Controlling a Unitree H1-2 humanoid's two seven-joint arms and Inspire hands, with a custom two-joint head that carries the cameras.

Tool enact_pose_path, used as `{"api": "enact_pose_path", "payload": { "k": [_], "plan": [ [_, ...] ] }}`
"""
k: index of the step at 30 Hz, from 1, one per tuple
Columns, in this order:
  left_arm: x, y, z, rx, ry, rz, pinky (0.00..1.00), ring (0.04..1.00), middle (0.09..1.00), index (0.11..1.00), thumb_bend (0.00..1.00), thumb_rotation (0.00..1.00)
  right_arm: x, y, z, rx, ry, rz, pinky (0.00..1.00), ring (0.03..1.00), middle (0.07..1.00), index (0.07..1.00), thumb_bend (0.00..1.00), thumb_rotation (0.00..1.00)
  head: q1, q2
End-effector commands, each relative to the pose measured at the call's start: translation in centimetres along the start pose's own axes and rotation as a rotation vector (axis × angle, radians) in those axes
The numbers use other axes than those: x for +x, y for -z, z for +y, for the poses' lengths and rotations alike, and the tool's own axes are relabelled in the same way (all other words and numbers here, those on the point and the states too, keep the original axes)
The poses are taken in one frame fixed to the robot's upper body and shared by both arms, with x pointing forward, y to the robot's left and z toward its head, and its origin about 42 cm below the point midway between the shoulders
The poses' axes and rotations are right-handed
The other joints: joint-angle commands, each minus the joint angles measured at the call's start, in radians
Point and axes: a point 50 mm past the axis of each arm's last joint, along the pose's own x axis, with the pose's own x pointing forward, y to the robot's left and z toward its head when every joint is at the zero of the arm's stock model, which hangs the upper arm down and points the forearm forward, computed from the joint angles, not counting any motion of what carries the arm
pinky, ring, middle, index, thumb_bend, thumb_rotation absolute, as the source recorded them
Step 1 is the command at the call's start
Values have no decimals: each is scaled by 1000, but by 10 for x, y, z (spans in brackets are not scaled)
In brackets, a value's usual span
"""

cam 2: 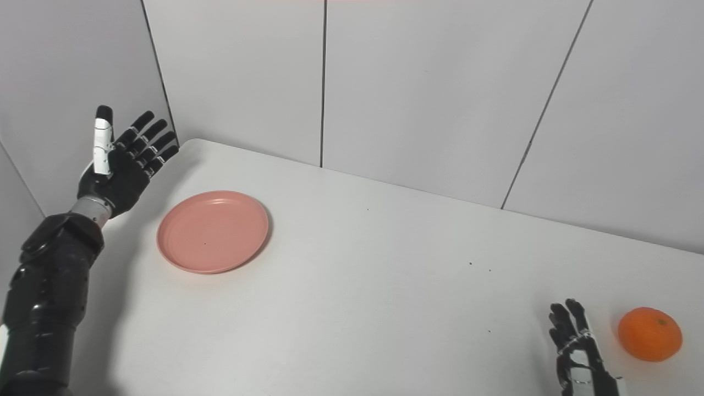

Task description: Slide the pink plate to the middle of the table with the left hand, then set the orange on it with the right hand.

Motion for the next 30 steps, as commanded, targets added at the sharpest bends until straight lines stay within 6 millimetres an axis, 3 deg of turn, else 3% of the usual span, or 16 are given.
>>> {"api": "enact_pose_path", "payload": {
  "k": [1, 11, 18, 24, 30],
  "plan": [
    [8, -19, -7, 13, 35, -75, 888, 895, 905, 900, 913, 783, -36, 41, 14, 86, 35, 159, 989, 950, 912, 941, 793, 866, 0, 1],
    [6, 4, -2, 5, 27, -31, 819, 884, 888, 870, 916, 734, -37, 39, 15, 80, 36, 160, 985, 945, 908, 941, 793, 875, -2, 9],
    [10, 6, 6, 11, -2, -37, 774, 854, 875, 855, 944, 709, -38, 38, 15, 79, 31, 159, 991, 946, 907, 940, 787, 885, -3, 14],
    [9, -1, 5, 15, -9, -50, 850, 886, 899, 915, 979, 701, -38, 38, 15, 78, 32, 159, 991, 946, 903, 940, 787, 889, -2, 16],
    [11, -11, 8, 37, -27, -66, 905, 903, 913, 913, 936, 751, -38, 38, 15, 77, 31, 161, 992, 948, 900, 941, 780, 890, 0, 18]
  ]
}}
